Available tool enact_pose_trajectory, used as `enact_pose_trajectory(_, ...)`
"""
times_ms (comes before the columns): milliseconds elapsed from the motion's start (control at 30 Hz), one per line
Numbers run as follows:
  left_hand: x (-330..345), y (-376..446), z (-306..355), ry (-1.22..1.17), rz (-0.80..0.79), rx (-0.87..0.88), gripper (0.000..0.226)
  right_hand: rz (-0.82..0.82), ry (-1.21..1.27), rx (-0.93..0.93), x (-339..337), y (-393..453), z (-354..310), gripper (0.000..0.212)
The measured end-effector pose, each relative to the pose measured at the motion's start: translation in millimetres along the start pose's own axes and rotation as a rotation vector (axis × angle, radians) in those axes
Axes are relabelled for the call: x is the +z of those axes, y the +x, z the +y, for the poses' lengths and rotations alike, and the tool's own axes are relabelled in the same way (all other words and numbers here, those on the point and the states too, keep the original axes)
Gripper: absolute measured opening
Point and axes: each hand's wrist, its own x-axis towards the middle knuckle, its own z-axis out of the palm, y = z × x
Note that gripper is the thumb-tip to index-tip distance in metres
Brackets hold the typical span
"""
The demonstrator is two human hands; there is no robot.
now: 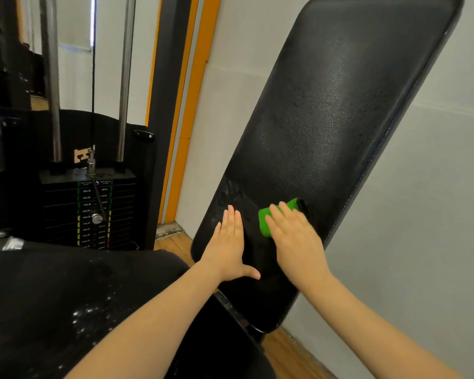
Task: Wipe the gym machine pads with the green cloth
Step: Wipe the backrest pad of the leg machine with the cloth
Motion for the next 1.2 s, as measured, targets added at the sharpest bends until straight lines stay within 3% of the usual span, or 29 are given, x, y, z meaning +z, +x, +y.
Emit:
enact_pose_trajectory(100,2,0,-1,-0.002,0.006,0.007,0.136,-0.162,0.064,-0.102,5,-22,-9,0.064)
enact_pose_trajectory(200,3,-1,-3,-0.015,0.029,0.002,0.137,-0.102,0.075,-0.123,1,2,5,0.056)
enact_pose_trajectory(333,11,-5,-6,-0.072,0.039,-0.068,0.14,0.019,0.016,0.022,-6,46,20,0.048)
enact_pose_trajectory(433,17,-6,-10,-0.147,0.011,-0.12,0.141,-0.053,0.07,0.026,1,35,3,0.058)
enact_pose_trajectory(533,20,-4,-13,-0.153,0.002,-0.108,0.14,-0.251,0.098,-0.166,9,0,-20,0.075)
enact_pose_trajectory(633,22,-4,-13,-0.163,0.012,-0.105,0.14,-0.262,0.086,-0.213,6,14,-9,0.062)
enact_pose_trajectory(733,22,-3,-13,-0.167,0.017,-0.099,0.141,-0.107,-0.045,-0.092,-1,66,15,0.041)
enact_pose_trajectory(800,21,-4,-13,-0.165,0.012,-0.103,0.141,-0.121,-0.047,-0.005,-6,88,20,0.038)
enact_pose_trajectory(900,21,-5,-14,-0.162,0.007,-0.101,0.14,-0.254,-0.079,0.009,-3,75,-4,0.055)
enact_pose_trajectory(1000,22,-5,-15,-0.179,0.012,-0.096,0.138,-0.487,-0.123,-0.226,-5,37,-32,0.081)
enact_pose_trajectory(1067,23,-5,-15,-0.189,0.014,-0.098,0.137,-0.555,-0.111,-0.295,-12,36,-30,0.07)
enact_pose_trajectory(1200,21,-4,-15,-0.163,0.009,-0.098,0.139,-0.385,-0.107,-0.211,-6,85,-9,0.052)
